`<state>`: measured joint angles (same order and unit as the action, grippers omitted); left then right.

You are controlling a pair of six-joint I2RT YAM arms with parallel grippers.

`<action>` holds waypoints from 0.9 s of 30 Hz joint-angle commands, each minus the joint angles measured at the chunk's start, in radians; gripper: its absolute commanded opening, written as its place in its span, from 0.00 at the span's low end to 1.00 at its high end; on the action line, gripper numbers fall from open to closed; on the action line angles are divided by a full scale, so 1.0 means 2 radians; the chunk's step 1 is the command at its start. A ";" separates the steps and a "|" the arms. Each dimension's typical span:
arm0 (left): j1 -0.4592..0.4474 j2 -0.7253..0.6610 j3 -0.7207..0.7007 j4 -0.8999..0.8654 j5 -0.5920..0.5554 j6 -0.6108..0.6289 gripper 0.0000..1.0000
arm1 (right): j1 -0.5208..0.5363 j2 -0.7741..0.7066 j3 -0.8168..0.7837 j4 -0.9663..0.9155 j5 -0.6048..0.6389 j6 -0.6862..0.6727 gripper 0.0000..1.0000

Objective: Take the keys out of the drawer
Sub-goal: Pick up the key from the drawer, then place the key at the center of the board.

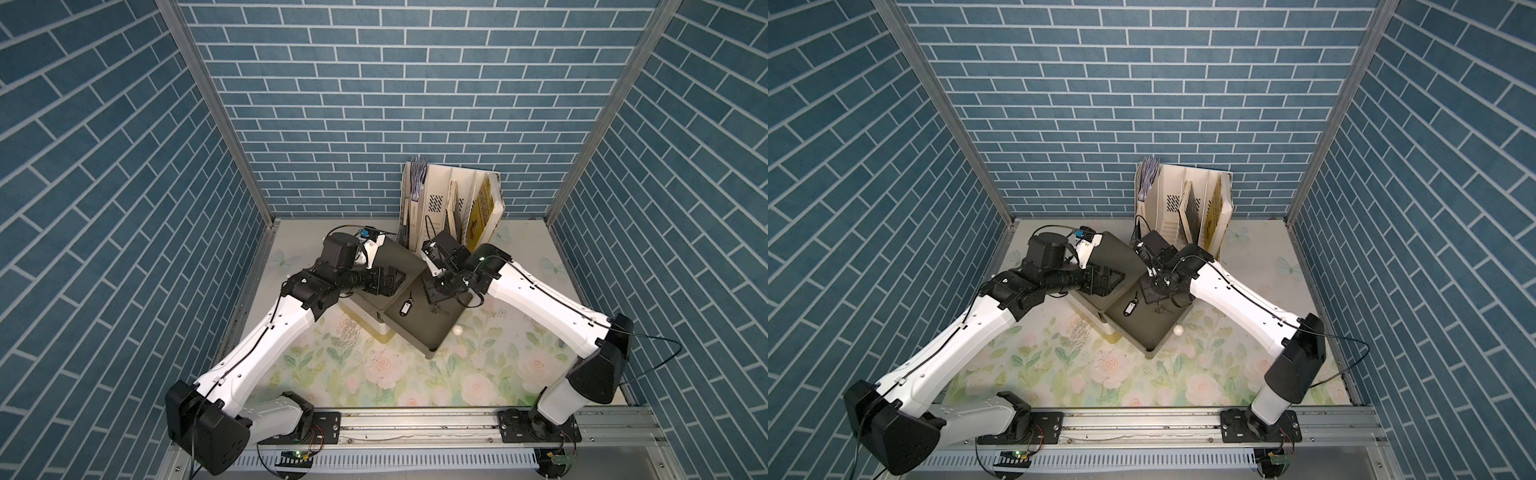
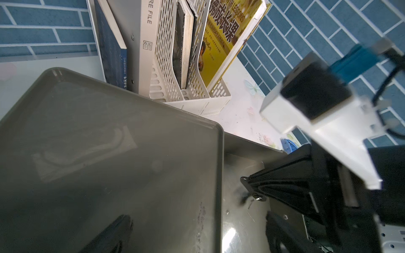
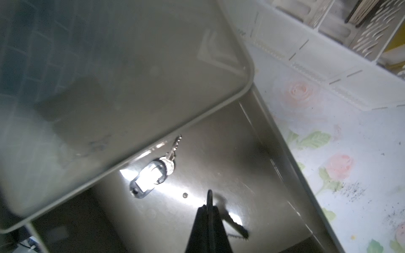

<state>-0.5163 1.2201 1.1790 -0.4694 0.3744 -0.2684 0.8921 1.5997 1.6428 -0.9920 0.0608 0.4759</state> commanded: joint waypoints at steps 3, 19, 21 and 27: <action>0.002 -0.025 -0.004 0.044 0.038 0.008 1.00 | -0.005 -0.069 -0.006 0.079 0.013 0.021 0.00; -0.023 -0.045 -0.010 0.095 0.051 0.010 1.00 | -0.124 -0.234 -0.105 0.184 -0.010 0.043 0.00; -0.030 -0.037 -0.003 0.093 0.048 0.010 1.00 | -0.144 -0.247 -0.115 0.175 -0.010 0.039 0.00; -0.057 0.001 0.024 0.075 0.034 0.015 1.00 | -0.197 -0.280 -0.161 0.173 -0.025 0.032 0.00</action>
<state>-0.6041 1.1946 1.1851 -0.3027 0.4606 -0.2554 0.5285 1.0603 1.3525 -0.6434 0.0345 0.5461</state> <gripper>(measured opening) 0.998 0.039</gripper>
